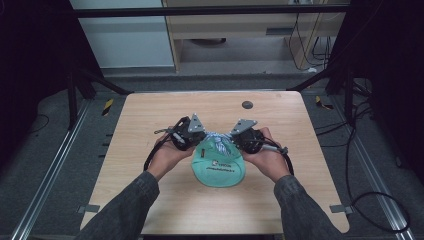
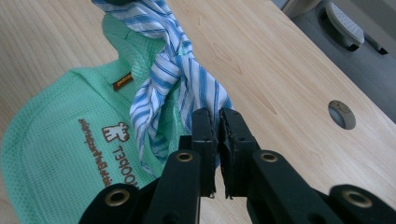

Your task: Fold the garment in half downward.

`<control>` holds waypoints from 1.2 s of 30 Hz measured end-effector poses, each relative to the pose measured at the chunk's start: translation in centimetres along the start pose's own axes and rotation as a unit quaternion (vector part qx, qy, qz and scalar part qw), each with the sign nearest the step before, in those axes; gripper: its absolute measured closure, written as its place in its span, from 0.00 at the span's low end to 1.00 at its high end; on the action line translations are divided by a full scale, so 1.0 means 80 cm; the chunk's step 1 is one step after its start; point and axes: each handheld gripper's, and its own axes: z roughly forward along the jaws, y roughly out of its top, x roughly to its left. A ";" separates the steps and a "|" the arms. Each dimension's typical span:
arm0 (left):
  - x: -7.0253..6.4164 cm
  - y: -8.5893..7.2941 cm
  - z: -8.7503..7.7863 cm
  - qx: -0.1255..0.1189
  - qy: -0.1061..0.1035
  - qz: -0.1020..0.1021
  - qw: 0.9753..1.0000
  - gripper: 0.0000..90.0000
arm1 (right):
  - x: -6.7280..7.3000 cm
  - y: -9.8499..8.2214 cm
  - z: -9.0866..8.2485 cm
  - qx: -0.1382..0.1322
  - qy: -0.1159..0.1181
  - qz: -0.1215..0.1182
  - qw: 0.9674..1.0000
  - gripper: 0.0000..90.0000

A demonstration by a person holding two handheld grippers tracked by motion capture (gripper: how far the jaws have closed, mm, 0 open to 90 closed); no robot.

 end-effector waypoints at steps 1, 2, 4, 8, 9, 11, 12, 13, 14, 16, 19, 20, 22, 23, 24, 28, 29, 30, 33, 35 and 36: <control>0.000 0.000 0.000 0.000 0.000 0.000 1.000 0.97 | 0.000 0.000 0.000 0.000 0.000 0.000 1.000 0.94; 0.000 -0.002 0.000 0.000 -0.001 -0.002 1.000 0.97 | 0.001 0.000 0.001 0.002 0.001 -0.001 1.000 0.94; 0.000 -0.003 0.000 0.000 -0.001 -0.003 1.000 0.97 | 0.001 0.001 0.001 0.000 0.003 0.000 1.000 0.94; 0.001 -0.005 -0.001 0.000 -0.002 -0.003 1.000 0.97 | 0.003 0.002 0.002 0.000 0.004 -0.002 1.000 0.94; 0.001 -0.005 -0.002 0.000 -0.002 -0.003 1.000 0.97 | 0.003 0.002 0.002 0.000 0.003 -0.001 1.000 0.94; 0.001 -0.006 -0.002 0.001 -0.003 -0.003 1.000 0.97 | 0.004 0.002 0.001 -0.001 0.004 -0.003 1.000 0.94; 0.001 -0.007 -0.003 0.001 -0.002 -0.003 1.000 0.97 | 0.004 0.002 0.000 0.001 0.005 -0.004 1.000 0.94; 0.001 -0.008 -0.003 0.001 -0.002 -0.003 1.000 0.97 | 0.005 0.003 0.000 0.000 0.005 -0.004 1.000 0.94; 0.000 -0.008 -0.004 0.001 -0.001 -0.004 1.000 0.97 | 0.006 0.003 -0.001 -0.001 0.004 -0.004 1.000 0.94; -0.002 -0.011 -0.005 -0.003 -0.001 -0.005 1.000 0.97 | 0.008 0.003 -0.002 -0.002 0.006 -0.007 1.000 0.94; -0.007 -0.015 -0.006 -0.007 -0.003 -0.007 1.000 0.97 | 0.011 0.000 -0.003 -0.005 0.007 -0.007 1.000 0.94; -0.008 -0.016 -0.007 -0.007 -0.004 -0.005 1.000 0.97 | 0.013 -0.001 -0.003 -0.004 0.007 -0.009 1.000 0.94; -0.011 -0.020 -0.007 -0.006 -0.006 -0.004 1.000 0.97 | 0.016 -0.004 -0.003 -0.005 0.010 -0.009 1.000 0.93; -0.011 -0.020 -0.007 -0.006 -0.006 -0.004 1.000 0.97 | 0.016 -0.004 -0.003 -0.005 0.010 -0.009 1.000 0.93; -0.015 -0.023 -0.008 -0.006 -0.008 -0.003 1.000 0.97 | 0.020 -0.008 -0.004 -0.005 0.012 -0.006 1.000 0.93; -0.023 -0.031 -0.008 -0.008 -0.010 -0.004 1.000 0.97 | 0.028 -0.015 -0.004 -0.008 0.014 -0.009 1.000 0.93; -0.023 -0.031 -0.008 -0.008 -0.010 -0.004 1.000 0.97 | 0.029 -0.017 -0.004 -0.008 0.017 -0.009 1.000 0.93; -0.025 -0.034 -0.007 -0.006 -0.013 -0.003 1.000 0.97 | 0.031 -0.018 -0.004 -0.008 0.018 -0.010 1.000 0.93; -0.027 -0.037 -0.007 -0.006 -0.014 -0.004 1.000 0.97 | 0.036 -0.022 -0.005 -0.010 0.020 -0.009 1.000 0.93; -0.030 -0.040 -0.007 -0.008 -0.014 -0.007 1.000 0.97 | 0.039 -0.024 -0.006 -0.010 0.020 -0.011 1.000 0.93; -0.031 -0.041 -0.008 -0.007 -0.016 -0.007 1.000 0.97 | 0.040 -0.025 -0.006 -0.011 0.022 -0.011 1.000 0.93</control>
